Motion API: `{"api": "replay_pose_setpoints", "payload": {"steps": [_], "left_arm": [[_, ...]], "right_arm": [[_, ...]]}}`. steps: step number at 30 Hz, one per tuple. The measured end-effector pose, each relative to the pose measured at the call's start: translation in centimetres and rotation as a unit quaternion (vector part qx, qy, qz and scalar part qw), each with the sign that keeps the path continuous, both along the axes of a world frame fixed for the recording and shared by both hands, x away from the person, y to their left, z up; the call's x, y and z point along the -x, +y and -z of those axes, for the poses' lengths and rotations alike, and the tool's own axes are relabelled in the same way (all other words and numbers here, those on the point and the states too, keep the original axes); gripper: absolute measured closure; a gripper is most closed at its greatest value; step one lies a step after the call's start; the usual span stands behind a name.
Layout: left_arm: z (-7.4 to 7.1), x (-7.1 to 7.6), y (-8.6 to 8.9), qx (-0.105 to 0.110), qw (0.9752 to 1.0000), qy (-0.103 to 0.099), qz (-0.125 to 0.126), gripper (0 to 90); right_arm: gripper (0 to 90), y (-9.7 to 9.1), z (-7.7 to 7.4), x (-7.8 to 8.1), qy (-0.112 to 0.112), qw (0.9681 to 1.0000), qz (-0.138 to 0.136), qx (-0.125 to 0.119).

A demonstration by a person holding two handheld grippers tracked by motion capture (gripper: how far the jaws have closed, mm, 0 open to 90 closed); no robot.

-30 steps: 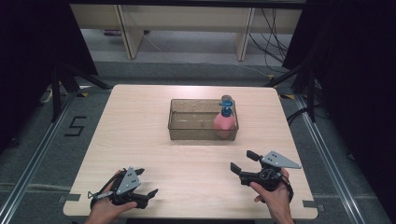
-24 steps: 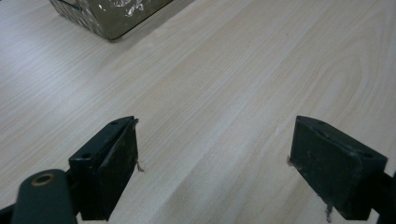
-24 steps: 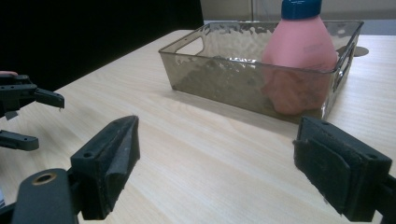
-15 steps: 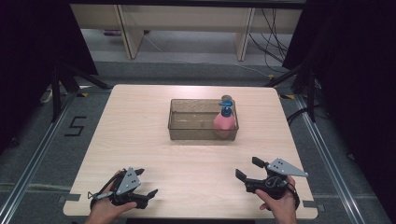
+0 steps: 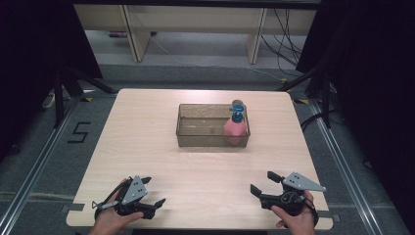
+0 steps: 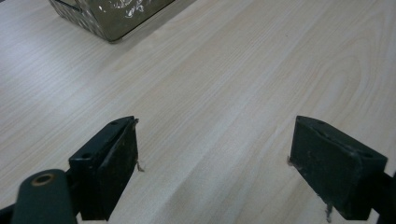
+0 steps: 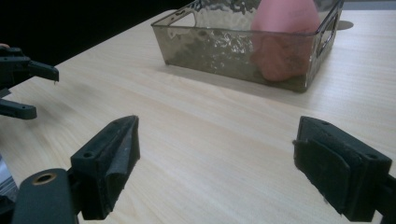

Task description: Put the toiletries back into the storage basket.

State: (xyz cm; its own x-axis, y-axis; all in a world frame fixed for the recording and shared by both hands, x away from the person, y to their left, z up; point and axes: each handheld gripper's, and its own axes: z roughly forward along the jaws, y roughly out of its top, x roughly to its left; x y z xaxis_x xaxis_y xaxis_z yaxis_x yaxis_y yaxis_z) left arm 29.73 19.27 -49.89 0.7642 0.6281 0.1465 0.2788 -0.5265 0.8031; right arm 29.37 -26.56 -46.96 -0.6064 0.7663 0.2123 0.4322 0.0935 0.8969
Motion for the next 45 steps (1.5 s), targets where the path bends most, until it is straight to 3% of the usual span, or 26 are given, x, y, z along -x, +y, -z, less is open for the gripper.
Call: {"api": "replay_pose_setpoints", "payload": {"steps": [1, 2, 3, 4, 7, 8, 9, 10, 11, 13, 14, 16, 17, 18, 19, 22, 23, 25, 28, 31, 32, 34, 38, 40, 44, 45], "left_arm": [[0.0, 0.0, 0.0, -0.001, 1.0, 0.0, -0.001, 14.8], [0.0, 0.0, 0.0, -0.004, 1.0, 0.0, -0.002, 14.8], [0.0, 0.0, 0.0, -0.003, 1.0, 0.0, -0.002, 14.8], [0.0, 0.0, 0.0, -0.003, 1.0, 0.0, -0.002, 14.8], [0.1, 0.0, -0.1, 0.002, 1.0, 0.001, -0.002, 14.8], [0.1, 0.0, -0.1, 0.004, 1.0, 0.001, -0.002, 14.8], [0.0, 0.1, -0.1, 0.001, 1.0, 0.002, -0.001, 14.8], [0.0, 0.0, 0.0, -0.001, 1.0, 0.0, 0.0, 14.8], [0.0, 0.0, 0.0, -0.002, 1.0, -0.001, -0.001, 14.9], [0.0, 0.0, 0.0, -0.002, 1.0, -0.001, 0.002, 14.8], [0.0, 0.1, 0.0, 0.001, 1.0, 0.0, 0.001, 14.8], [0.0, 0.0, 0.0, -0.001, 1.0, -0.002, 0.0, 14.8], [0.0, 0.0, 0.0, -0.001, 1.0, -0.002, 0.0, 14.8], [0.0, 0.0, 0.0, -0.002, 1.0, -0.001, -0.001, 14.8], [0.0, 0.0, 0.0, -0.003, 1.0, -0.002, -0.002, 14.8], [0.0, 0.1, 0.0, -0.002, 1.0, 0.001, -0.001, 14.8], [0.1, 0.1, -0.1, -0.001, 1.0, 0.0, 0.002, 14.8], [0.1, 0.1, 0.0, -0.005, 1.0, -0.001, 0.0, 14.8], [0.1, 0.1, 0.0, -0.003, 1.0, -0.004, -0.002, 14.8], [0.1, 0.1, 0.0, -0.004, 1.0, -0.002, 0.002, 14.8], [0.1, 0.1, -0.1, -0.003, 1.0, -0.002, -0.001, 14.8], [0.1, 0.1, -0.1, -0.004, 1.0, -0.005, -0.003, 14.8], [0.1, 0.1, -0.1, -0.001, 1.0, -0.004, -0.004, 14.8], [0.1, 0.1, -0.1, -0.001, 1.0, 0.002, 0.002, 14.8], [0.1, 0.1, -0.1, -0.003, 1.0, -0.002, -0.002, 14.8], [0.1, 0.1, 0.0, -0.003, 1.0, -0.004, -0.002, 14.8]], "right_arm": [[15.5, -0.1, 0.1, 0.0, -0.003, 1.0, 0.001, 0.009], [15.5, 0.1, 0.1, 0.3, 0.014, 0.9999, 0.004, -0.003], [15.5, 0.0, 0.1, 0.3, 0.017, 0.9998, 0.005, 0.006], [15.5, -0.1, 0.2, 0.2, 0.006, 0.9999, 0.0, 0.014], [15.5, -0.1, 0.3, 0.3, 0.007, 0.9997, -0.006, 0.023], [15.5, 0.0, 0.4, 0.6, 0.025, 0.9993, 0.0, 0.027], [15.5, 0.0, 0.6, 0.3, 0.011, 0.9995, -0.009, 0.028], [15.5, -0.1, 0.6, 0.4, 0.021, 0.999, -0.012, 0.036], [15.5, -0.1, 0.6, 0.4, 0.013, 0.9989, -0.01, 0.043], [15.5, 0.0, 0.7, 0.5, 0.016, 0.9991, -0.016, 0.035], [15.5, 0.1, 0.6, 0.9, 0.041, 0.9985, -0.01, 0.035], [15.5, 0.0, 0.9, 0.8, 0.016, 0.9984, -0.018, 0.052], [15.5, 0.0, 0.9, 0.9, 0.022, 0.998, -0.019, 0.055], [15.5, 0.2, 0.9, 1.2, 0.037, 0.9982, -0.016, 0.044], [15.5, 0.0, 1.1, 1.0, 0.019, 0.998, -0.026, 0.054], [15.5, -0.1, 1.1, 1.3, 0.024, 0.9971, -0.026, 0.067], [15.6, 0.0, 1.1, 1.5, 0.034, 0.9972, -0.027, 0.061], [15.5, -0.1, 1.3, 1.5, 0.023, 0.997, -0.029, 0.068], [15.5, -0.2, 1.4, 1.9, 0.038, 0.9968, -0.032, 0.063], [15.5, -0.4, 1.4, 2.1, 0.032, 0.9965, -0.033, 0.07], [15.5, -0.4, 1.4, 2.3, 0.044, 0.9964, -0.03, 0.067], [15.5, -0.4, 1.5, 2.5, 0.046, 0.9968, -0.029, 0.058], [15.6, -0.6, 1.5, 2.5, 0.036, 0.9963, -0.037, 0.069], [15.6, -0.5, 1.5, 2.8, 0.056, 0.9959, -0.034, 0.062], [15.6, -0.5, 1.6, 2.7, 0.049, 0.9957, -0.034, 0.07], [15.6, -0.4, 1.7, 2.9, 0.061, 0.9953, -0.035, 0.067]]}}
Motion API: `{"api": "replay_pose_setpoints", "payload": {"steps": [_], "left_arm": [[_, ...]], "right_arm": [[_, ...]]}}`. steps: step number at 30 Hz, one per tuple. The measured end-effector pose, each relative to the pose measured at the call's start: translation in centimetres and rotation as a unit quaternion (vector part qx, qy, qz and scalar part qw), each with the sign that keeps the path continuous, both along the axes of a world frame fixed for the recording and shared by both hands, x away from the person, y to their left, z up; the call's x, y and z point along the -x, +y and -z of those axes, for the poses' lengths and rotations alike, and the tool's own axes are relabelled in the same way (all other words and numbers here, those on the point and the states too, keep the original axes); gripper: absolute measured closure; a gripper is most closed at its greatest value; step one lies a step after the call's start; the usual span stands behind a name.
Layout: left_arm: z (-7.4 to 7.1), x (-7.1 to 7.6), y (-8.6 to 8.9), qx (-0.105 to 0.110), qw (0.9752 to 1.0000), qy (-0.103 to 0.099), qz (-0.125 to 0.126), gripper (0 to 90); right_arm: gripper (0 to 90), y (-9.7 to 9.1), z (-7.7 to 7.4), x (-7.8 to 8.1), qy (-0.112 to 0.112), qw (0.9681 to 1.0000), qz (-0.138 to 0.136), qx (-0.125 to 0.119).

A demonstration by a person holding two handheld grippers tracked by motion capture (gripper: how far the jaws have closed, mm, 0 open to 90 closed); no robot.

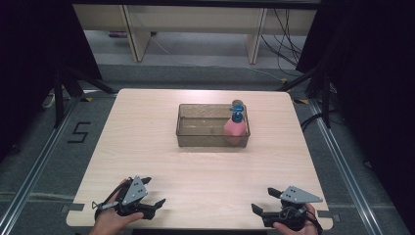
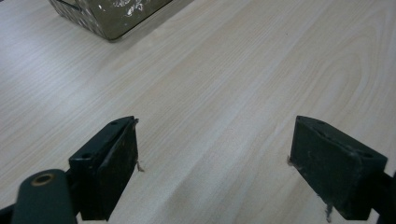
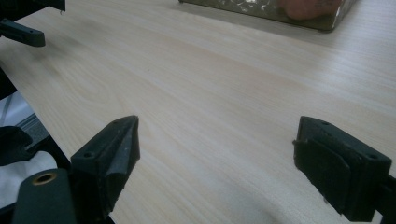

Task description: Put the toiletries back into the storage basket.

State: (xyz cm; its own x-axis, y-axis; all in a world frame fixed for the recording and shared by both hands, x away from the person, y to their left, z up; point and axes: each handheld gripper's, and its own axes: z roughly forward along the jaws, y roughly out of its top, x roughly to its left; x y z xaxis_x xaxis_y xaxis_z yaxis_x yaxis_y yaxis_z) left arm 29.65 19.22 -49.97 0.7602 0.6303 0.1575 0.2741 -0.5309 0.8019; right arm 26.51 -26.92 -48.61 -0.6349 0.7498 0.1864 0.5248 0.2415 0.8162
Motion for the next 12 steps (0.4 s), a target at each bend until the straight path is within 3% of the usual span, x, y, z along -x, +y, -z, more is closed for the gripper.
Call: {"api": "replay_pose_setpoints", "payload": {"steps": [8, 9, 10, 12], "left_arm": [[0.09, 0.05, -0.1, 0.009, 0.9999, 0.006, 0.0, 14.8], [-0.01, -0.01, 0.04, 0.0, 1.0, 0.008, 0.005, 14.8], [0.05, 0.02, -0.06, 0.011, 0.9999, 0.006, -0.003, 14.9], [-0.05, -0.07, 0.17, 0.001, 1.0, 0.004, -0.003, 14.8]], "right_arm": [[15.6, -0.17, 0.09, -0.24, -0.013, 0.9998, -0.008, 0.011], [15.6, -0.17, 0.09, -0.24, -0.012, 0.9998, -0.008, 0.011], [15.6, -0.18, 0.09, -0.24, -0.013, 0.9998, -0.009, 0.011], [15.6, -0.17, 0.09, -0.26, -0.012, 0.9998, -0.009, 0.01]]}}
